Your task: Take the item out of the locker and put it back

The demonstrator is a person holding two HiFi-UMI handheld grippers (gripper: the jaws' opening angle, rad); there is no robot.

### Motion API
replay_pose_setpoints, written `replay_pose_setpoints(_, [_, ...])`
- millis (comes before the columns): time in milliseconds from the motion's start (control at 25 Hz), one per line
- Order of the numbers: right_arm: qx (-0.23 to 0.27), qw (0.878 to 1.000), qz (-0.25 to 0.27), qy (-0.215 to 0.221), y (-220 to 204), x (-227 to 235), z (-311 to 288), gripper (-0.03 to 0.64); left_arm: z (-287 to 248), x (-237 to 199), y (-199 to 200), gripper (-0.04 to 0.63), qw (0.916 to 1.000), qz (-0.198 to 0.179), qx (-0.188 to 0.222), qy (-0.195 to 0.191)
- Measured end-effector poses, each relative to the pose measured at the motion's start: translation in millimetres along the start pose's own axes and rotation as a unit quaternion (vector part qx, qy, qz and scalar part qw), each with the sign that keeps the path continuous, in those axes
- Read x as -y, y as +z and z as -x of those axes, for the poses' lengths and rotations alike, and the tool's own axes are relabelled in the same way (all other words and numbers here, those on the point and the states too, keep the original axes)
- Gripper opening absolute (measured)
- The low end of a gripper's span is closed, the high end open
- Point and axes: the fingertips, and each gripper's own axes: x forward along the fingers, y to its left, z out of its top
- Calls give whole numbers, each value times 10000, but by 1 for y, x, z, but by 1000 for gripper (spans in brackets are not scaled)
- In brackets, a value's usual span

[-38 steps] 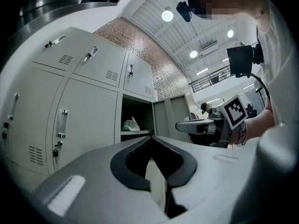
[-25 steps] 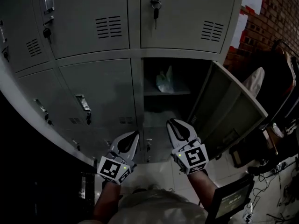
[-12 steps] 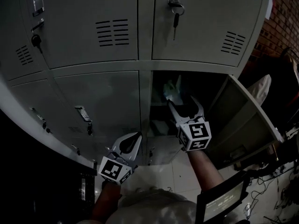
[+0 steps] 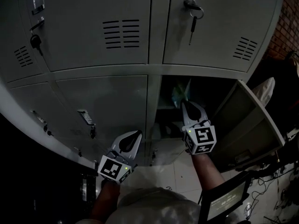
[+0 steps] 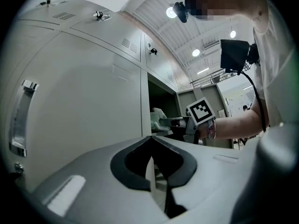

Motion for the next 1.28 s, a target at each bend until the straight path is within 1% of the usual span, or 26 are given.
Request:
replay_pose_setpoints(120, [262, 9996, 9, 80, 10, -9, 25, 11, -1, 1, 1, -2, 10000, -31, 20, -82])
replay_pose_setpoints(240, [388, 9991, 45, 159, 13, -21, 54, 9, -1, 4, 1, -2, 9999, -26, 36, -119])
replay_pose_setpoints(320, [417, 9990, 21, 169, 9, -29, 75, 9, -1, 8, 2, -2, 9999, -37, 50, -147])
replay_pose_setpoints(440, [369, 9990, -202, 163, 1, -42, 99, 11, 3, 16, 0, -2, 9999, -75, 19, -153])
replay_pose_setpoints(520, [312, 9992, -196, 180, -4, -50, 109, 11, 8, 18, -2, -2, 9999, -33, -8, -103])
replay_pose_setpoints(640, [292, 9993, -75, 240, -4, -57, 114, 11, 16, 20, -2, -2, 10000, 11, 6, -23])
replay_pose_setpoints(880, [327, 9988, -36, 365, 3, -66, 118, 11, 25, 28, 1, -3, 10000, -26, -3, 32])
replay_pose_setpoints(1040, [365, 9986, 1, 386, 7, -67, 121, 11, 25, 31, 5, -2, 10000, 24, -14, 90])
replay_pose_setpoints(1200, [336, 9989, 34, 329, 7, -64, 123, 11, 23, 39, 3, -2, 10000, -38, -38, -12])
replay_pose_setpoints(1280, [321, 9990, 45, 298, 7, -62, 123, 11, 20, 45, 9, -2, 10000, -42, 13, -30])
